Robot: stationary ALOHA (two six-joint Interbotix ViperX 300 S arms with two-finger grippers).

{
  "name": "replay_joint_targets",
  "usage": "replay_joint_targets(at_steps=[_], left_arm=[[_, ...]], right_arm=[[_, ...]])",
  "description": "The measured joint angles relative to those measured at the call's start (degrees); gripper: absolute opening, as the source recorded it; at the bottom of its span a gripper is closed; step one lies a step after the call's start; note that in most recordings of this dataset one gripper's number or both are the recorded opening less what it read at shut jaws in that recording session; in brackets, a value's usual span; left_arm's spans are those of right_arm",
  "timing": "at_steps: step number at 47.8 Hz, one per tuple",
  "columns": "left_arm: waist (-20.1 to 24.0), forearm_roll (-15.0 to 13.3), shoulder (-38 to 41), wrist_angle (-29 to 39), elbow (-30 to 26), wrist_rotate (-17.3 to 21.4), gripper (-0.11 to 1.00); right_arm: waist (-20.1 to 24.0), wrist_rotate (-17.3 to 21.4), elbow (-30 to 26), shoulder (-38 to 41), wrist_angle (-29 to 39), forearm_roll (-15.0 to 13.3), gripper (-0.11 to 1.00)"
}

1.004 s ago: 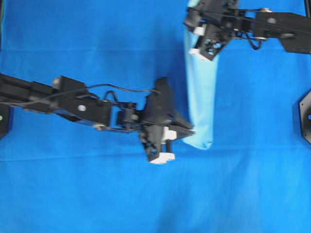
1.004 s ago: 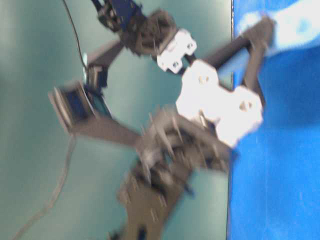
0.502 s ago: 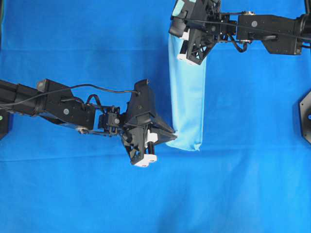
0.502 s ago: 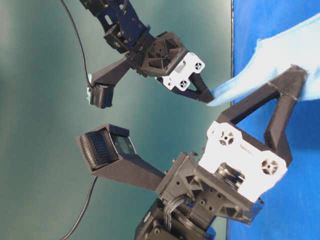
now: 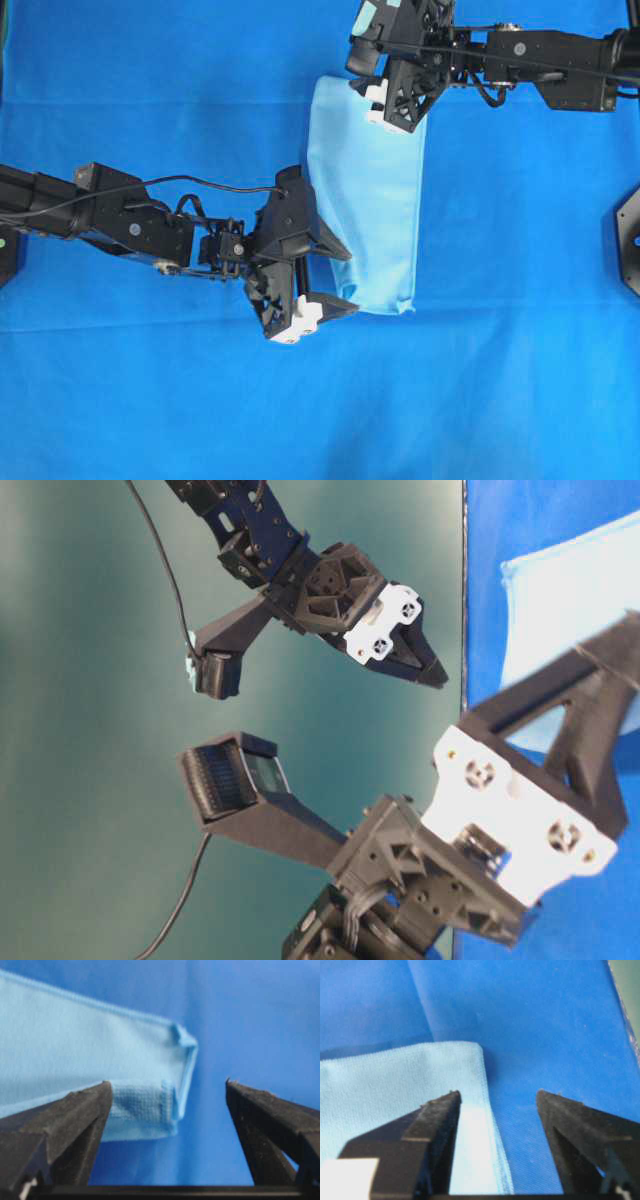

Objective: Fold the light blue towel.
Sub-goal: 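Lower the towel onto the table as a vertical strip, then open both grippers and retract them to the sides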

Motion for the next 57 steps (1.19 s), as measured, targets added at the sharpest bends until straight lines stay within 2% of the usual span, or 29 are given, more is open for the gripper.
replay_joint_targets(at_steps=[9, 17, 22, 29, 38, 49, 57], left_arm=[[-0.2, -0.1, -5.6, 8.0, 1.4, 0.0, 0.86], [-0.2, 0.3, -12.1, 13.5, 3.7, 0.8, 0.85], [0.0, 0.5, -16.7, 14.2, 5.5, 2.1, 0.85], [3.0, 0.7, -22.1, 13.1, 9.2, 6.8, 0.84], [8.2, 0.7, -28.1, 6.9, 15.7, 11.4, 0.84], [13.4, 0.7, -38.1, 2.3, 24.2, 13.7, 0.84], [14.3, 0.7, -45.2, 1.7, 28.8, 13.8, 0.84]], right_arm=[[0.4, -0.2, 1.8, -1.5, 0.2, 0.0, 0.60], [2.2, 0.0, 6.3, -7.0, 0.1, 0.0, 0.60], [3.7, 0.7, 10.1, -11.8, -1.2, 0.0, 0.60], [6.2, 1.7, 17.3, -20.0, -7.0, 0.8, 0.60], [7.1, 4.0, 25.7, -31.8, -13.8, 1.4, 0.60], [7.1, 6.2, 33.1, -44.4, -15.1, 1.6, 0.60], [7.1, 8.0, 36.8, -47.0, -16.2, 2.0, 0.60]])
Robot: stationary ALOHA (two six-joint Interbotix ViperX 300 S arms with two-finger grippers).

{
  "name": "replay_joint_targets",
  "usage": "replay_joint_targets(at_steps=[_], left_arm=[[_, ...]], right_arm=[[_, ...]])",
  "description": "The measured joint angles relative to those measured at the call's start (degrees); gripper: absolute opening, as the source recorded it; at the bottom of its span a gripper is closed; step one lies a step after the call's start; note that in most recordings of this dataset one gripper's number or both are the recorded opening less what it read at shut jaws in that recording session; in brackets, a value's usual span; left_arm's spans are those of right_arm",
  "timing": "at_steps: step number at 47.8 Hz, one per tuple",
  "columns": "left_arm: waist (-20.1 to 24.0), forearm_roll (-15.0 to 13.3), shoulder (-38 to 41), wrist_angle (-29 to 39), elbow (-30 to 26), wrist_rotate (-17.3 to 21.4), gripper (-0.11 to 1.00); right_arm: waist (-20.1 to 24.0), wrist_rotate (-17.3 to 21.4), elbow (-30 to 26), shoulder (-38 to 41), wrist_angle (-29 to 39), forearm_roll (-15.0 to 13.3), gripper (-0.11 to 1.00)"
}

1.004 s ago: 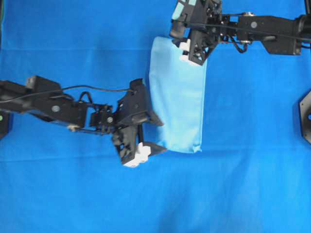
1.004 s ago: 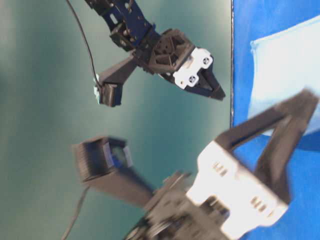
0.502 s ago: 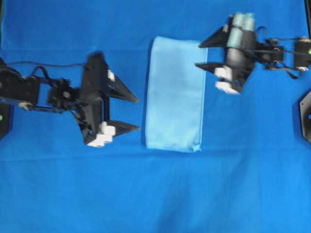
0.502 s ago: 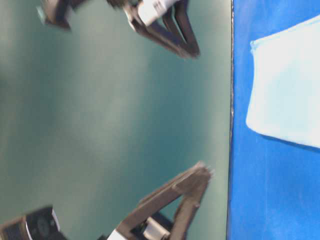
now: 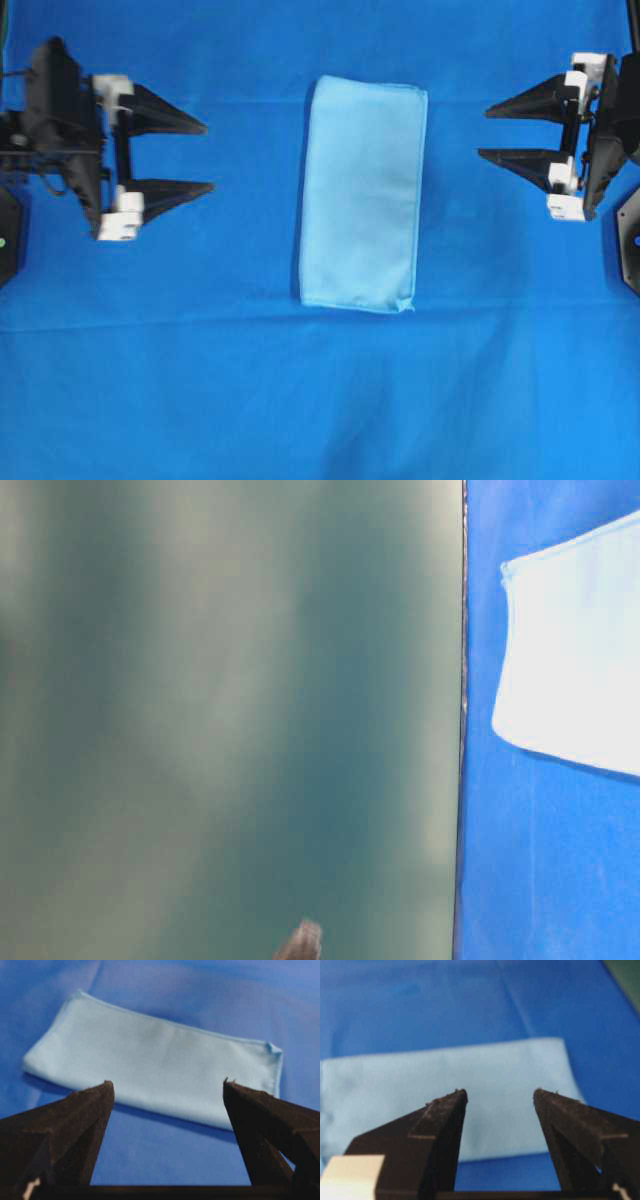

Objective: Fold the light blue towel.
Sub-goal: 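Open both grippers and retract them to the sides, then move both grippers to the strip's far corners and grasp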

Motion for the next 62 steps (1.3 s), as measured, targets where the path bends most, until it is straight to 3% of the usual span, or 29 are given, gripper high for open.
replay_joint_targets(at_steps=[10, 25, 35, 51, 62], left_arm=[[0.0, 0.0, -2.3, -2.6, 2.6, -0.3, 0.84], [0.0, 0.0, 2.3, -4.7, 1.4, -0.4, 0.84], [2.3, 0.0, 11.4, -7.2, -4.7, 0.0, 0.84], [9.6, 0.0, 29.5, -7.4, -17.3, 0.2, 0.84], [13.9, 0.0, 40.6, -7.6, -23.5, 0.2, 0.84]], right_arm=[[0.0, 0.9, 0.7, 1.4, -0.9, 0.2, 0.60], [-0.5, 1.1, 0.0, 3.1, -1.0, 1.0, 0.60], [-5.4, 0.0, -4.0, 11.1, -0.9, 1.1, 0.60], [-13.4, -0.4, -12.7, 27.9, 0.6, -4.4, 0.60], [-16.5, -0.4, -17.4, 38.6, 0.5, -5.4, 0.60]])
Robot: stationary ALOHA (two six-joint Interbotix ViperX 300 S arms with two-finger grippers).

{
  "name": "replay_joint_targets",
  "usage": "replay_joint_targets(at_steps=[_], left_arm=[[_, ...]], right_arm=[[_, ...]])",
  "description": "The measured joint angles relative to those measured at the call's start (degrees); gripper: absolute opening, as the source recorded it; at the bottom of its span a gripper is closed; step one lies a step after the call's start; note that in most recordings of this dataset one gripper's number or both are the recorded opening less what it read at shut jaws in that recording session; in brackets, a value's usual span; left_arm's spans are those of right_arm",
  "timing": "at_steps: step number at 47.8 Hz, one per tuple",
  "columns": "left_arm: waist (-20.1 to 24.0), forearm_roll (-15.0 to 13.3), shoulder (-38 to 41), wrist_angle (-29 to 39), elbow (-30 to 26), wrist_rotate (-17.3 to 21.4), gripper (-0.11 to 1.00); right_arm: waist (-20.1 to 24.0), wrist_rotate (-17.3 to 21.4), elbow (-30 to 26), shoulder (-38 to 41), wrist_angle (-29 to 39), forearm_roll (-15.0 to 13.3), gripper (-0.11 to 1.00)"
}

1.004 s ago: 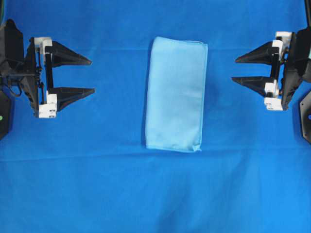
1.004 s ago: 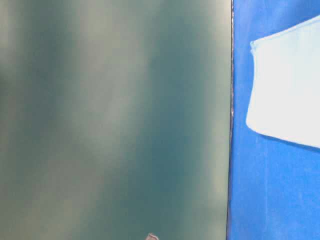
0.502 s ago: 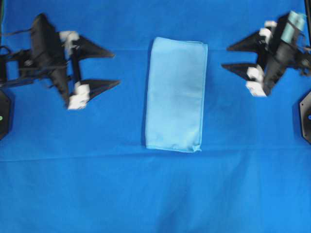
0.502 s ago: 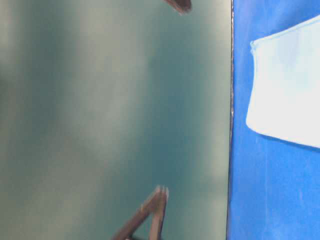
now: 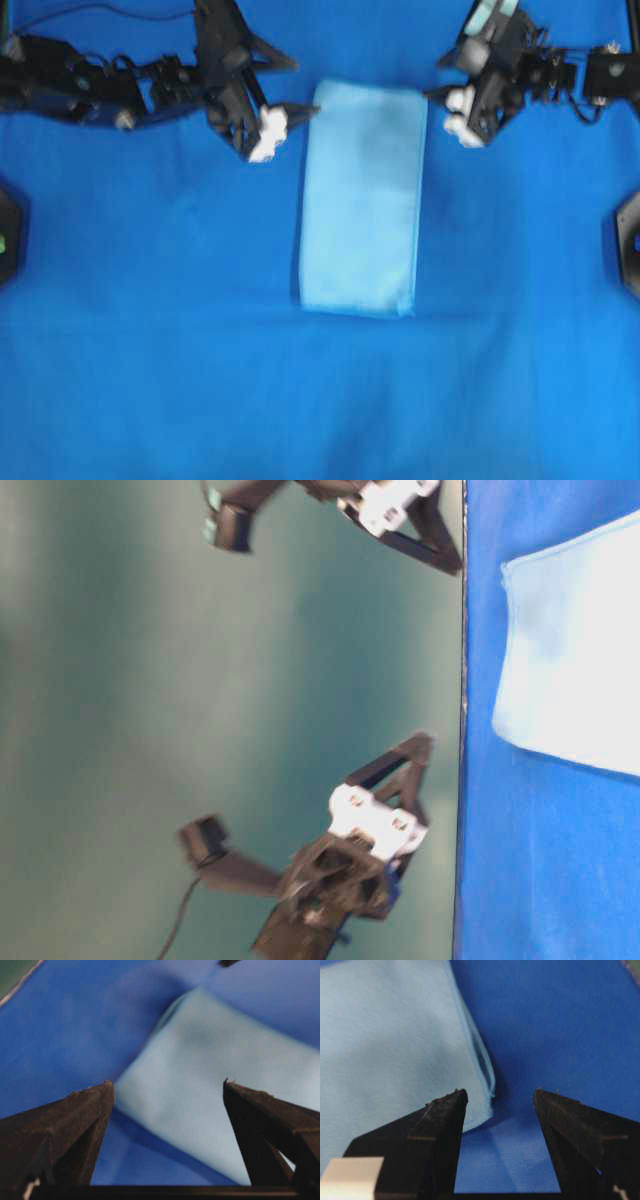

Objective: Fold the light blue towel.
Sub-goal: 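Move both grippers to the strip's far corners and grasp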

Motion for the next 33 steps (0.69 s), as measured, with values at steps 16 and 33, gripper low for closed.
replay_joint_targets(at_steps=[16, 33], left_arm=[[2.9, 0.0, 12.3, -0.6, -6.1, 0.0, 0.84], [3.0, 0.0, 15.6, -0.6, -7.6, 0.8, 0.33]], right_arm=[[-0.8, 0.0, -3.6, 10.6, -1.7, -0.1, 0.60], [-1.4, 0.2, -4.4, 11.9, -2.3, -0.1, 0.33]])
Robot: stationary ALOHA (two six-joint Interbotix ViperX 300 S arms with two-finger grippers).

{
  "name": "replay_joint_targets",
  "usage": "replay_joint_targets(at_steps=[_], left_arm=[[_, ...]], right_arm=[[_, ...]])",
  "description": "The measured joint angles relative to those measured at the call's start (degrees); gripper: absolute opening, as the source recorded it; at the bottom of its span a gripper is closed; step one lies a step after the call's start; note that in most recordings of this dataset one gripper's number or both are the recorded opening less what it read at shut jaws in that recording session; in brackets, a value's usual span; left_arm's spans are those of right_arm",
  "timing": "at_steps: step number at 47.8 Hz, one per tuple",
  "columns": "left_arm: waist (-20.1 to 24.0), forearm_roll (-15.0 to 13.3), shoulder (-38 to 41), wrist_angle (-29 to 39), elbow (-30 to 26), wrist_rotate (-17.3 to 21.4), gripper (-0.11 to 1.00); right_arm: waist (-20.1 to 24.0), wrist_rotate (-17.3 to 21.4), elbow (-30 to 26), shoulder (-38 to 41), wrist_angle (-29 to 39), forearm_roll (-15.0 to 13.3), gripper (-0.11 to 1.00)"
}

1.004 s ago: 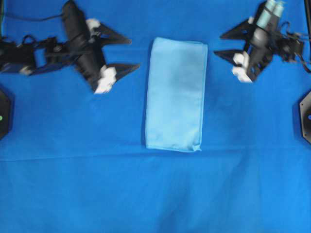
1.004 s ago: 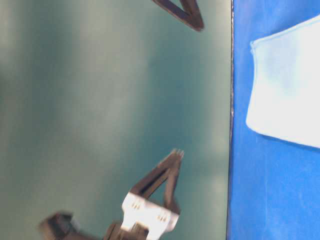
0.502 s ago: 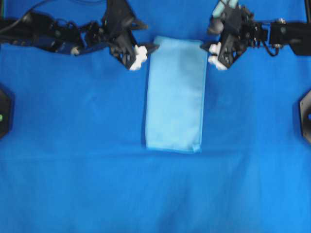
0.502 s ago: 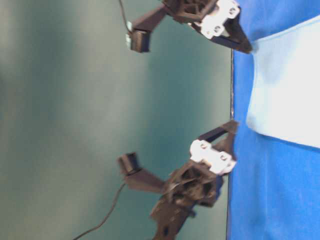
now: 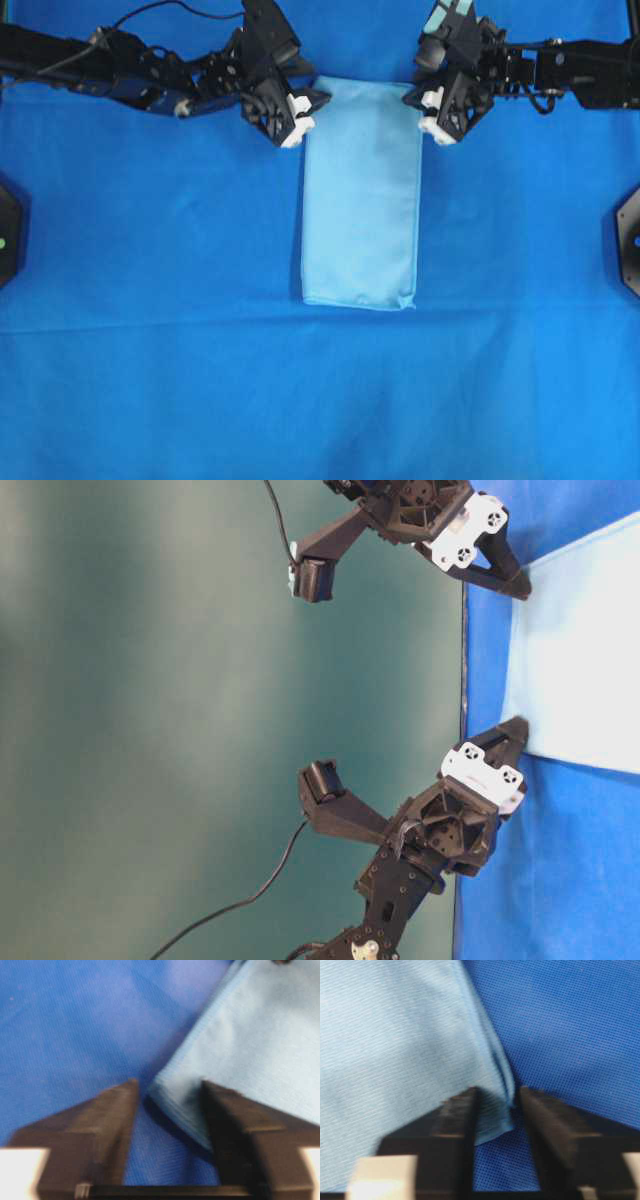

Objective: Fold the light blue towel.
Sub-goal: 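Move both grippers to the strip's far corners and grasp, then pull the far end toward the near end, folding the strip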

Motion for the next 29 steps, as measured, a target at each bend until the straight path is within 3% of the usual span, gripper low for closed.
replay_joint_targets(at_steps=[5, 8, 29], left_arm=[[-0.5, 0.0, 0.0, -0.3, 0.1, 2.5, 0.10], [-1.3, 0.0, 0.0, -0.2, 0.1, 4.0, 0.03], [-2.0, 0.0, -2.4, 0.6, 0.7, 6.9, 0.03]], right_arm=[[0.2, 0.0, 0.1, 0.0, -0.1, 0.0, 0.04], [0.3, -0.1, 0.1, 0.0, -0.1, 0.0, 0.03], [0.7, 0.5, 0.3, -2.2, 1.4, 0.1, 0.03]])
